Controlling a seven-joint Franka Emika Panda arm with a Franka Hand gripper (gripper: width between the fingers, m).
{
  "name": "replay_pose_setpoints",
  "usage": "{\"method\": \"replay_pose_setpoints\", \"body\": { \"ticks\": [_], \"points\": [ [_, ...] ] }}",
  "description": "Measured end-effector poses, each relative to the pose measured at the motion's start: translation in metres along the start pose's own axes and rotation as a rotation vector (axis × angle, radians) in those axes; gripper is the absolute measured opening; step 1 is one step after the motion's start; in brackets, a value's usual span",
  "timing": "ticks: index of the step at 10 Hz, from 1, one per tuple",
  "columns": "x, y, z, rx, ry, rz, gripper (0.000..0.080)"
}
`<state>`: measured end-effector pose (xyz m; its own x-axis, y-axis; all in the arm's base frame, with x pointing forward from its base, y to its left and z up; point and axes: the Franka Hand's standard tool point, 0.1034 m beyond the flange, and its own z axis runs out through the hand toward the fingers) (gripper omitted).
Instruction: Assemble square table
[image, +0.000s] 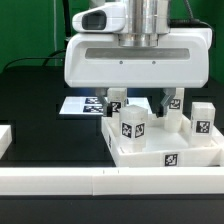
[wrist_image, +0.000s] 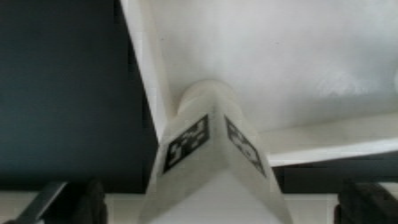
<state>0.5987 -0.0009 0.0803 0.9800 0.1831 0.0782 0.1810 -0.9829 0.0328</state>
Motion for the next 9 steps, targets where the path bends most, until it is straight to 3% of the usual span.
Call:
{"method": "replay_pose_setpoints", "body": {
  "ticks": [4, 5, 6, 7, 8, 9],
  "points": [
    [-0.0013, 0.0038, 0.0007, -0.004, -0.003, -0.288, 0.0649],
    [-0.0013, 0.0039, 0.0008, -0.005, -0.002, -0.294, 0.0527],
    [-0.0015, 0.0052, 0.0008, -0.006, -0.002, -0.295, 0.0527],
    [-0.0016, 0.0053, 0.0009, -0.006, -0.002, -0.291, 0.0383],
    [-0.0013, 0.0054, 0.0005, -0.006, -0.002, -0.290, 0.0287],
    [-0.0012, 0.0053, 0.0005, -0.005, -0.001, -0.262, 0.0287]
  ]
}}
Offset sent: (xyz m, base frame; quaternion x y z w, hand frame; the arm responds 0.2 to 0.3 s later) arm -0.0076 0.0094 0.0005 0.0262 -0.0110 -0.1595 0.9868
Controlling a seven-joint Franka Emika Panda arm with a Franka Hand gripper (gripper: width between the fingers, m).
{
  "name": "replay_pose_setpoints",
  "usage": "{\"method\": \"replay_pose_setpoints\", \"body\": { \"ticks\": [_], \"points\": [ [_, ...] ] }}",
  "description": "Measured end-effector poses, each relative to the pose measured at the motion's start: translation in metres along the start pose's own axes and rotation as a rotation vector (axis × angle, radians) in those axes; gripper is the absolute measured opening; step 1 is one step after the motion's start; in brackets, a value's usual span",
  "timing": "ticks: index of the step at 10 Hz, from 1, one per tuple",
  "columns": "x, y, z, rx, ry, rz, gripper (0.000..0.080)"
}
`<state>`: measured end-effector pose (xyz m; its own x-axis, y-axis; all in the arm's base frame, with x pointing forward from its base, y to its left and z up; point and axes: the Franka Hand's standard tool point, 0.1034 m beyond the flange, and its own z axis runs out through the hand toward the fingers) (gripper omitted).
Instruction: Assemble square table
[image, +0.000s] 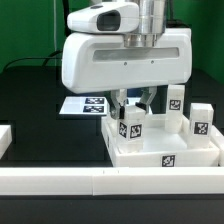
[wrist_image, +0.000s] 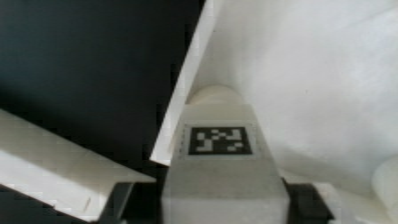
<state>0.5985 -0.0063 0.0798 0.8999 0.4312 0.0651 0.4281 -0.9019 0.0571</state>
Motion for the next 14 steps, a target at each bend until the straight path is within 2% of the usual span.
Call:
{"method": "replay_pose_setpoints", "body": {
  "ticks": [3, 7, 10, 12, 14],
  "points": [
    [0.000, 0.000, 0.000, 0.001, 0.001, 0.115, 0.0287],
    [-0.003, 0.005, 0.000, 0.017, -0.001, 0.660, 0.0287],
    [-0.002, 0.004, 0.000, 0.018, -0.001, 0.818, 0.0287],
    [-0.008, 0.012, 0.000, 0.023, -0.002, 1.003, 0.0287],
    [-0.008, 0.012, 0.000, 0.021, -0.002, 1.003, 0.0287]
  ]
}}
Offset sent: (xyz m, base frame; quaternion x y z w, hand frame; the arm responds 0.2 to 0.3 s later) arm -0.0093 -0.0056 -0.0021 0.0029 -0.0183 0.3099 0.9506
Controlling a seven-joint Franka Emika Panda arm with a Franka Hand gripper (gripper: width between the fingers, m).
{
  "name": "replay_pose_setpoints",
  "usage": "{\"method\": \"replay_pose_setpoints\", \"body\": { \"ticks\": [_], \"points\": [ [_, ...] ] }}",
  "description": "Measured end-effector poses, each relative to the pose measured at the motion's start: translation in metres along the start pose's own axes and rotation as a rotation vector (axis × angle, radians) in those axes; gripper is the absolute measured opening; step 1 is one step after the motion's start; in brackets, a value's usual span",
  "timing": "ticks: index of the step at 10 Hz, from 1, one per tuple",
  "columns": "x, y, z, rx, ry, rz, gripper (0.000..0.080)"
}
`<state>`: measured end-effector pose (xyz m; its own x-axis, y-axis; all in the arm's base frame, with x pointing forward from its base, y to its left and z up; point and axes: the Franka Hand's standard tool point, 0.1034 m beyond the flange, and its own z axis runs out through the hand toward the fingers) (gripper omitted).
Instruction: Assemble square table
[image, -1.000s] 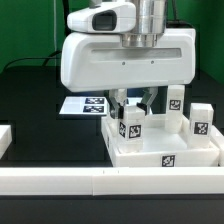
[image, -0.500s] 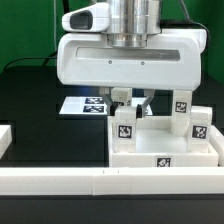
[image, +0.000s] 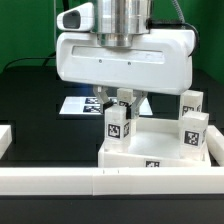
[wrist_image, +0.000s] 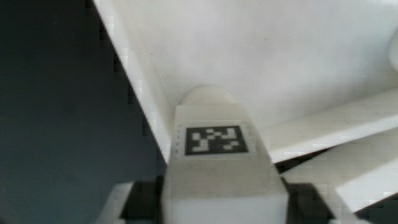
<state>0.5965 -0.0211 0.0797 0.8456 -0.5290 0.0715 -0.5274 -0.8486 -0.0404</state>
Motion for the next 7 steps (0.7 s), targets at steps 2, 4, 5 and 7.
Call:
{"method": "replay_pose_setpoints", "body": {
  "ticks": [2, 4, 5, 7],
  "points": [
    [0.000, -0.001, -0.007, 0.007, -0.002, 0.003, 0.0571],
    [-0.001, -0.007, -0.034, 0.031, -0.020, 0.010, 0.0633],
    [-0.001, -0.005, -0.030, 0.029, -0.012, 0.010, 0.0645],
    [-0.002, -0.004, -0.027, 0.024, -0.016, 0.010, 0.0649]
  ]
}}
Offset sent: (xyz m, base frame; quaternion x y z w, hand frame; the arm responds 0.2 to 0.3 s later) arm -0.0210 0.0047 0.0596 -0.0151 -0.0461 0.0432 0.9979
